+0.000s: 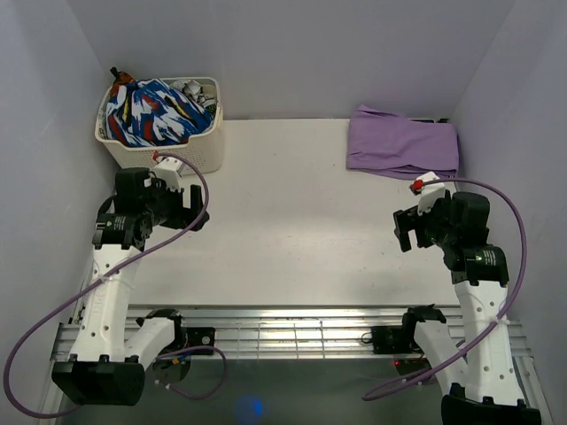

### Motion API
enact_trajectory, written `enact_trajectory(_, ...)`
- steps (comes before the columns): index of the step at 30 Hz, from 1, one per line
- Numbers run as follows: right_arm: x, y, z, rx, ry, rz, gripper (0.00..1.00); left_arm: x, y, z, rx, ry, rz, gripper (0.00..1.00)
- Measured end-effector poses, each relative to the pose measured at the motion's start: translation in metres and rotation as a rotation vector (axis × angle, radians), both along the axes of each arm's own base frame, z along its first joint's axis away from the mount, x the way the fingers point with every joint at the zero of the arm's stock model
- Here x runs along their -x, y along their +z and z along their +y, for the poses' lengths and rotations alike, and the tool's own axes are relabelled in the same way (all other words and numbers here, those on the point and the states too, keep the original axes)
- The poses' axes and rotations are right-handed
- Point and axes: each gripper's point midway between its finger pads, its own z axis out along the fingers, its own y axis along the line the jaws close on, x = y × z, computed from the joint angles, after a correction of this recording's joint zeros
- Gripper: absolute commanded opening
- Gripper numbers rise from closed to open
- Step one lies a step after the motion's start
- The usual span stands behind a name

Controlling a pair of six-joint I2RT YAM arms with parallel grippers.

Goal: Fold and stack the trousers
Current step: Grab the trousers from the pile

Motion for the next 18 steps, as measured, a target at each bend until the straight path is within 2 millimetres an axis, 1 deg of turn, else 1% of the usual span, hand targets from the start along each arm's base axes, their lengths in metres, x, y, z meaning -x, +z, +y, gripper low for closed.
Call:
enact_trajectory(3,-0.005,0.001,0.001,-0.004,0.006,0.015,0.9,-0.017,0.02,0.003,-0.005,0.03,-0.023,0.98)
enact_trajectory(5,-0.011,0.004,0.002,-0.007,0.008,0.028,0.9,-0.038,0.044,0.006,-0.004,0.058,-0.057,0.98)
enact_trajectory(8,-0.02,0.0,0.001,-0.008,0.005,0.061,0.9,-0.081,0.082,0.013,0.004,0.141,-0.102,0.98)
enact_trajectory(9,-0.021,-0.002,0.001,-0.008,0.004,0.069,0.9,-0.101,0.098,0.017,0.011,0.174,-0.136,0.98)
enact_trajectory(11,-0.022,-0.005,-0.001,-0.004,-0.004,0.084,0.9,-0.135,0.123,0.026,0.031,0.241,-0.168,0.98)
enact_trajectory(12,-0.022,-0.006,-0.002,-0.003,-0.007,0.088,0.9,-0.155,0.166,0.031,0.067,0.278,-0.271,0.98)
enact_trajectory(13,-0.023,-0.007,-0.003,-0.003,-0.012,0.092,0.9,-0.172,0.149,0.039,0.063,0.3,-0.231,0.98)
enact_trajectory(16,-0.025,-0.01,-0.006,-0.004,-0.024,0.109,0.9,-0.227,0.175,0.073,0.101,0.408,-0.297,0.98)
enact_trajectory(18,-0.028,-0.013,-0.006,-0.006,-0.028,0.125,0.9,-0.262,0.177,0.098,0.123,0.472,-0.326,0.98)
